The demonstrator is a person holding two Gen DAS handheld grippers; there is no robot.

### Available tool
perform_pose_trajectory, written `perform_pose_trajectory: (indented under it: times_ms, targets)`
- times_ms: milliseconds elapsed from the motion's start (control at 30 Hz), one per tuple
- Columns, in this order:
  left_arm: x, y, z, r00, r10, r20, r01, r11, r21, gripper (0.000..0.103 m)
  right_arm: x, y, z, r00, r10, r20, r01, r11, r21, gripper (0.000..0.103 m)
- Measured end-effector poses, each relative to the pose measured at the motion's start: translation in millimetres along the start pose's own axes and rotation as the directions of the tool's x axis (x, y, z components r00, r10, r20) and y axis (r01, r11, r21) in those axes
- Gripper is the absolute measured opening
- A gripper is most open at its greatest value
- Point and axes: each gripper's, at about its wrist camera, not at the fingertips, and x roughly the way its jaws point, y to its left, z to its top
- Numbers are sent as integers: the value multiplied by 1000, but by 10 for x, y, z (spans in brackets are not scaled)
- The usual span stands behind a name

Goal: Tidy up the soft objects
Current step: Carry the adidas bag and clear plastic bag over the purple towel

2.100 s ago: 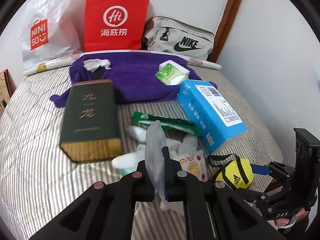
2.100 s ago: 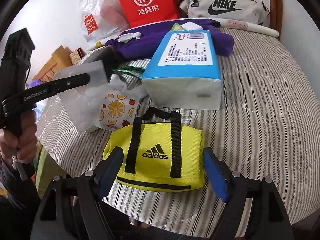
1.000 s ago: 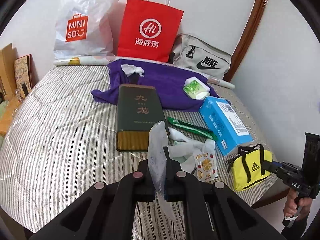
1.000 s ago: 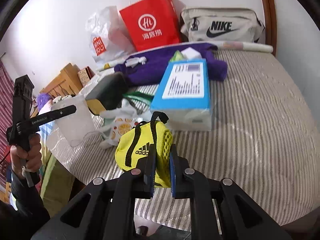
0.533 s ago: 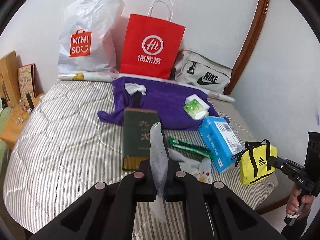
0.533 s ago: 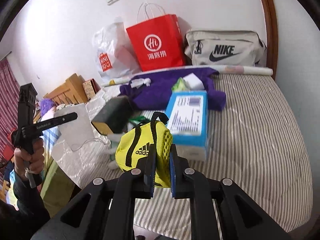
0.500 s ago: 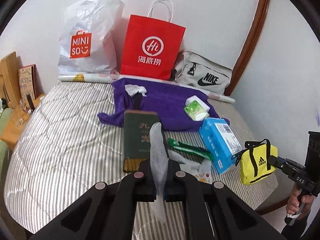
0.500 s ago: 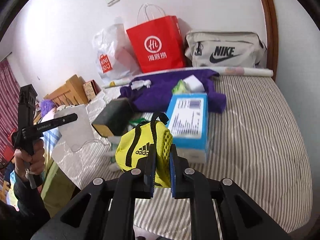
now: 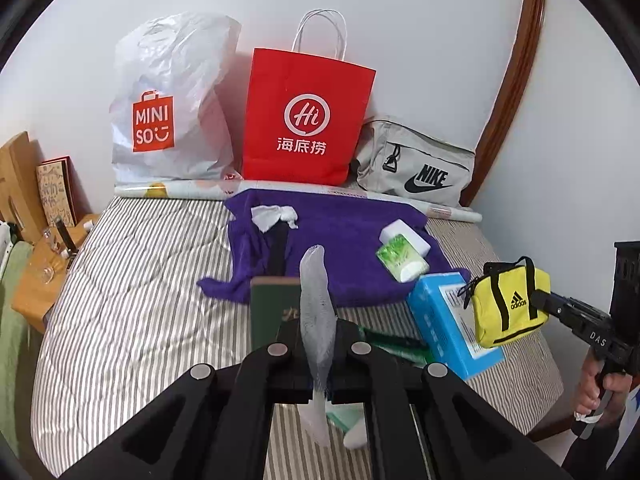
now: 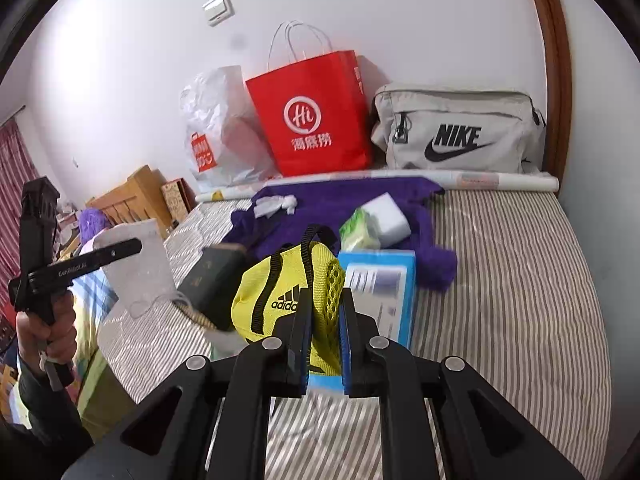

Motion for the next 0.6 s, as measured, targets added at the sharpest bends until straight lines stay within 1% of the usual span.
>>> perform_pose_trajectory:
  times_ms: [167, 367, 600]
  targets:
    - [132, 17, 182, 1000, 3, -7, -3, 1000, 1, 4, 133, -42, 238, 1000, -24, 14, 24, 1000, -3, 12]
    - [285, 48, 400, 1000, 11, -2, -11, 1000, 8, 4, 362, -97, 469, 1000, -22, 4, 22, 1000, -1, 12]
    - [488, 58, 622, 1000, 14, -10, -14, 1000, 17, 4, 633, -154, 683, 1000, -2, -6, 2, 1000, 4, 12]
